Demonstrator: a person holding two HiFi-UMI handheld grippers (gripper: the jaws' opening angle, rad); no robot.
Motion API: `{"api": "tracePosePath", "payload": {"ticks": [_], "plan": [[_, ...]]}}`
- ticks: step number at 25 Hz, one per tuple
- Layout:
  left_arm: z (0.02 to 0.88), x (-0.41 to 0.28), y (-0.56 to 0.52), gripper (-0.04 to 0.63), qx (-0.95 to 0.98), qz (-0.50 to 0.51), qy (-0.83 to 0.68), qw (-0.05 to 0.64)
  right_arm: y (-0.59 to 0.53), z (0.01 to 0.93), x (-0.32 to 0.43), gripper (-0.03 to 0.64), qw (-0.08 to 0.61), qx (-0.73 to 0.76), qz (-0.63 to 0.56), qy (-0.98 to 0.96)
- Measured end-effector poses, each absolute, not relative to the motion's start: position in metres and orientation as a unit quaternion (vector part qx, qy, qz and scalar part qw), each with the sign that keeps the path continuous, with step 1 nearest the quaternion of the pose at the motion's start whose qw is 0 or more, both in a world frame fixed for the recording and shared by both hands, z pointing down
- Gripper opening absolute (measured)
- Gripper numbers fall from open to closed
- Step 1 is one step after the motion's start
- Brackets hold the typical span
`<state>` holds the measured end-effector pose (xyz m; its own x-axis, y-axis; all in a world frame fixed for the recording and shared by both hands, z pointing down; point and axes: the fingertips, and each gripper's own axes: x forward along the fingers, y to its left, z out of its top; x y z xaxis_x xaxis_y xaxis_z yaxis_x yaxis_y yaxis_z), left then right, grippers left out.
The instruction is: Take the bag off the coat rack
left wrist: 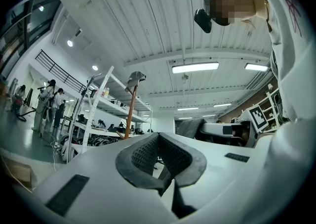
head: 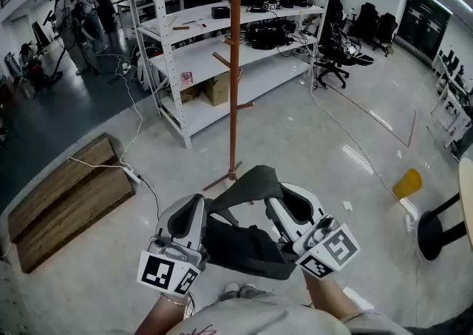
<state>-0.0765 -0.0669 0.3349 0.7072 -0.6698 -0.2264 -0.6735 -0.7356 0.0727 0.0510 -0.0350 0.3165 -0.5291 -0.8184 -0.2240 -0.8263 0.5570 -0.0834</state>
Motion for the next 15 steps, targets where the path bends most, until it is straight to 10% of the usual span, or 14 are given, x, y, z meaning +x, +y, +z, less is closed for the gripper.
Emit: {"api": "tracePosePath", "payload": {"ticks": [15], "plan": [[0.332, -0.055, -0.048, 0.018, -0.923, 0.127, 0.364, 0.009, -0.013, 0.316, 0.048, 0.075, 0.076, -0.442, 0.058, 0.892]]}}
